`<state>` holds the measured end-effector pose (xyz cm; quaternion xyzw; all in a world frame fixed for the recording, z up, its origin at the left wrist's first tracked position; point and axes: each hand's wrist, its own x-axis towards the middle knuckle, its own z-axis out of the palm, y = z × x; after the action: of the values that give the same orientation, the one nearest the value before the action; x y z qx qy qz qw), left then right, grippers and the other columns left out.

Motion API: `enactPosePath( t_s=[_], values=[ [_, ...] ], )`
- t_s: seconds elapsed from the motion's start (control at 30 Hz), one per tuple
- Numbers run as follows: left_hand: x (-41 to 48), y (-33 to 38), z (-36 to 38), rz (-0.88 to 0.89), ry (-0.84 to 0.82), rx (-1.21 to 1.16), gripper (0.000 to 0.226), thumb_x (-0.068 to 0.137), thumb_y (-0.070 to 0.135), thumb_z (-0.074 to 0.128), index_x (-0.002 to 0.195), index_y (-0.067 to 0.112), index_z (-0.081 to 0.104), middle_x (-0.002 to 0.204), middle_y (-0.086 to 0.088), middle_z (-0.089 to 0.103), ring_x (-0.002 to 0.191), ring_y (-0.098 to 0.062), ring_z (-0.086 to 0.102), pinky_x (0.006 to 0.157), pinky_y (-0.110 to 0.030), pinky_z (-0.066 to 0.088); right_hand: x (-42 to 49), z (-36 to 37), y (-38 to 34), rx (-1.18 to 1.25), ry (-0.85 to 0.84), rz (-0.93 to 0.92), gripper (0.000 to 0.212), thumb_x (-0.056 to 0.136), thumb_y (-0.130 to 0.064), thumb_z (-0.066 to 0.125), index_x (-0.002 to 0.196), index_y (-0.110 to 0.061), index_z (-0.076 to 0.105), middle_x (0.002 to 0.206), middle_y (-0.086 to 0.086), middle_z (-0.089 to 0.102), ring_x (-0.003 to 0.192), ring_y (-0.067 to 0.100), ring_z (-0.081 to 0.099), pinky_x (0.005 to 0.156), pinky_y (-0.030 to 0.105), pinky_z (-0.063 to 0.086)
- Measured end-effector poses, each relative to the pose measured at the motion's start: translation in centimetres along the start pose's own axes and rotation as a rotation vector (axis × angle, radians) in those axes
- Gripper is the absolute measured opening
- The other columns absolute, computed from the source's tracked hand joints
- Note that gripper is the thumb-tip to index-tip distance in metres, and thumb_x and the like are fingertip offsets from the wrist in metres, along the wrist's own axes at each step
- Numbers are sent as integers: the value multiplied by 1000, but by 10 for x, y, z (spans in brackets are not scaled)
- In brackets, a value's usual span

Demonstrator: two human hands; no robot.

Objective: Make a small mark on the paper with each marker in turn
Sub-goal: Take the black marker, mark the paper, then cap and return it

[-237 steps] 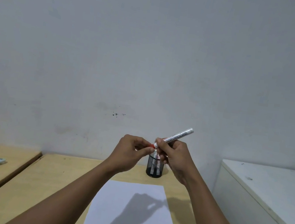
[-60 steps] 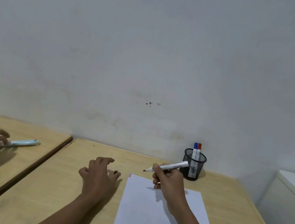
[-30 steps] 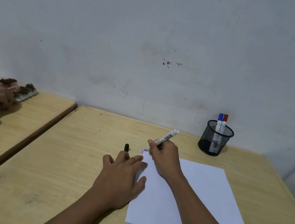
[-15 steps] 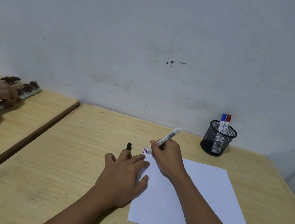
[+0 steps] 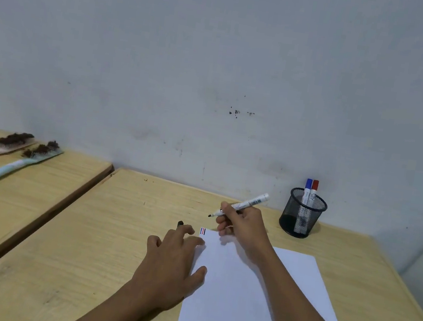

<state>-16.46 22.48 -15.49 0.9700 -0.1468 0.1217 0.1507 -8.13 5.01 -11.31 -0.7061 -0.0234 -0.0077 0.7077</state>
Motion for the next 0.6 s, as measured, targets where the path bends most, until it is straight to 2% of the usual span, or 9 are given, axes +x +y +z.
enactPosePath(
  t_s=[0.1,0.17,0.23,0.27,0.33,0.4,0.47,0.53,0.6],
  values=[
    [8,-8,3,-91,79,-163,58,83,66,46,130,32,41,134,13,30,112,-5,46,87,-37,36,-7,-6,-23,-2,26,-97,32,97,-19,65,92,12,69,69,16,64,54,21,59,51,28,54],
    [20,-14,1,-132,154,-157,58,82,67,50,128,30,47,135,13,28,105,1,48,78,-33,45,-12,-11,-32,10,43,-125,32,97,-20,64,93,12,69,70,16,64,53,20,58,50,27,54],
    [35,-20,-6,-212,161,-230,58,84,53,61,132,24,46,138,5,30,108,-9,53,79,-35,51,-19,-16,-37,19,55,-134,34,97,-20,65,96,14,68,70,17,63,53,19,58,50,27,54],
    [43,-22,-10,-276,118,-279,58,86,45,63,135,22,44,136,0,34,108,-16,56,82,-35,51,-24,-19,-39,22,60,-136,34,97,-20,65,96,14,68,70,17,63,52,18,58,50,27,54],
    [57,-30,-16,-357,2,-288,54,89,43,62,136,23,47,128,-6,47,104,-22,60,85,-34,48,-33,-25,-41,23,73,-138,35,97,-21,65,95,15,68,70,17,64,52,18,58,50,26,54],
    [66,-37,-15,-345,-67,-222,38,91,43,60,124,24,61,120,-6,59,102,-22,61,85,-34,50,-41,-31,-40,13,89,-134,36,97,-22,65,94,14,69,70,16,65,52,18,59,50,26,53],
    [68,-40,-15,-324,-68,-183,20,93,37,59,103,26,71,110,-1,69,96,-20,63,81,-35,53,-50,-37,-40,3,103,-129,36,96,-23,65,94,14,69,70,15,65,52,18,59,50,26,53],
    [64,-39,-17,-337,-38,-192,14,91,34,61,91,29,73,100,4,72,89,-18,64,75,-33,53,-58,-43,-39,1,109,-126,36,97,-22,65,94,14,69,70,15,65,53,18,59,50,26,53],
    [60,-37,-20,-349,19,-225,8,88,32,66,86,29,73,91,6,72,84,-17,64,72,-31,52,-66,-50,-39,-3,116,-127,35,97,-22,65,93,13,69,70,15,65,54,18,59,51,27,54]
  ],
)
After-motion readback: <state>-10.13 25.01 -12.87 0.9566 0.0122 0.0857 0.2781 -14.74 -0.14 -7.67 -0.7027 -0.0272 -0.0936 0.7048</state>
